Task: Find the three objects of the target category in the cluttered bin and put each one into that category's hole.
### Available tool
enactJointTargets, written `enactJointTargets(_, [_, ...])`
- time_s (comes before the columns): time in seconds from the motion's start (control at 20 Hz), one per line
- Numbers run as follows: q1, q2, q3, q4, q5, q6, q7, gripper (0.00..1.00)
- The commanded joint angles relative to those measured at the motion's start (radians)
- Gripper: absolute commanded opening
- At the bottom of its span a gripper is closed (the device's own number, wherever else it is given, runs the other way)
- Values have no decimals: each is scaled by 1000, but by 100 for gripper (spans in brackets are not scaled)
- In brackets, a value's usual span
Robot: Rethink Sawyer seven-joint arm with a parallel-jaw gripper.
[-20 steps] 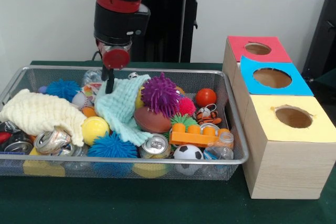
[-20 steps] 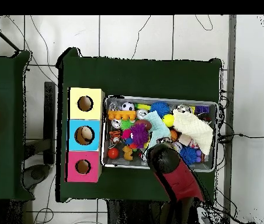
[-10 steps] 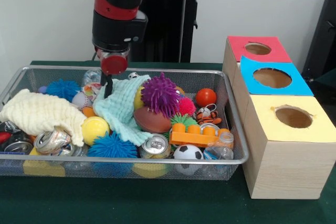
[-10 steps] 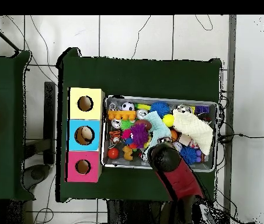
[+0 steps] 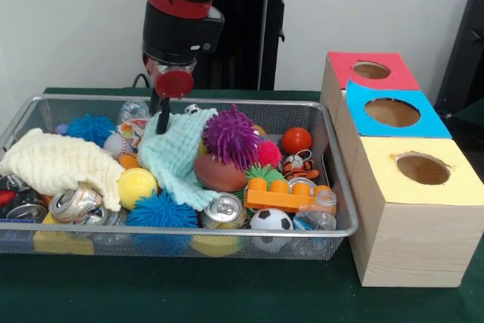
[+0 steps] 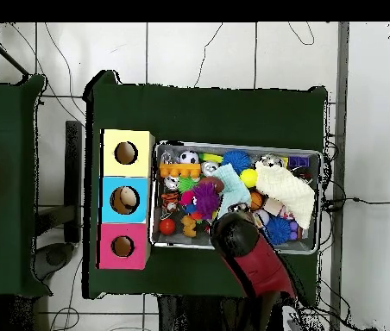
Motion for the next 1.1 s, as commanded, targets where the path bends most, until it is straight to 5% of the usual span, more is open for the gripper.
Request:
enactJointTargets(0.05, [33, -31, -34, -28, 41, 143, 256, 100])
enactJointTargets(1.1, [-26, -13, -4, -33, 44, 93, 236, 100])
